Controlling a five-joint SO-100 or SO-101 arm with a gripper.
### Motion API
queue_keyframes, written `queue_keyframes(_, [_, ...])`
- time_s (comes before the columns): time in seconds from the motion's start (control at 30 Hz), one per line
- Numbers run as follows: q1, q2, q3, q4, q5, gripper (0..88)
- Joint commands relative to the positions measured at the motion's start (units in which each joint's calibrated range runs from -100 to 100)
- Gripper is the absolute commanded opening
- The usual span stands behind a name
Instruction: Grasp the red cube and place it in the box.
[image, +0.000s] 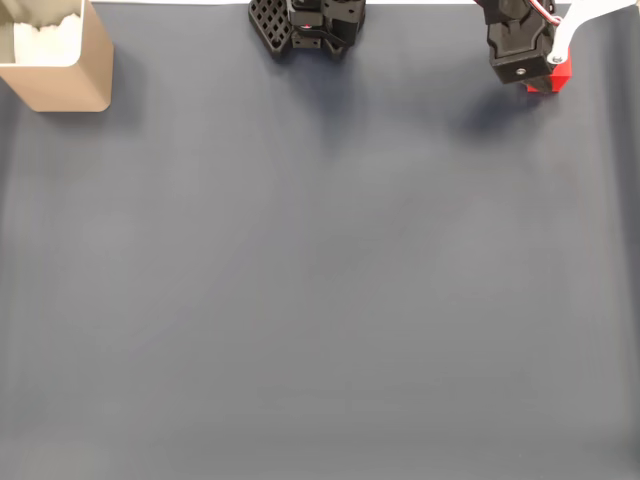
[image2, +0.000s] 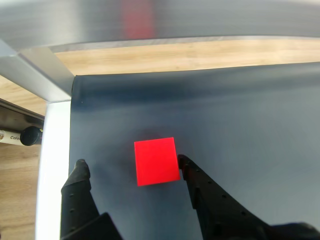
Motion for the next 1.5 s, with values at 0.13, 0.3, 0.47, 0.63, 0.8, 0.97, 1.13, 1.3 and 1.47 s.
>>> queue_keyframes(0.13, [-0.8,-0.44,-3.16,-1.62,-0.63,34.9])
queue_keyframes(0.3, [-0.73,-1.22,-3.16,-1.05,-0.1,28.4])
queue_keyframes(0.47, [-0.52,-1.65,-3.16,-0.06,0.78,24.2])
queue_keyframes(0.63, [-0.44,-2.0,-3.16,1.41,1.66,19.1])
queue_keyframes(0.8, [-0.44,-2.34,-3.16,2.48,2.1,12.3])
queue_keyframes(0.97, [-0.3,-2.6,-3.34,3.13,2.3,7.2])
queue_keyframes(1.13, [-0.23,-2.6,-3.62,3.38,2.39,5.1])
queue_keyframes(1.3, [-0.16,-2.6,-4.44,3.46,2.39,4.9])
queue_keyframes(1.47, [0.62,-3.21,-5.71,4.85,2.25,4.8])
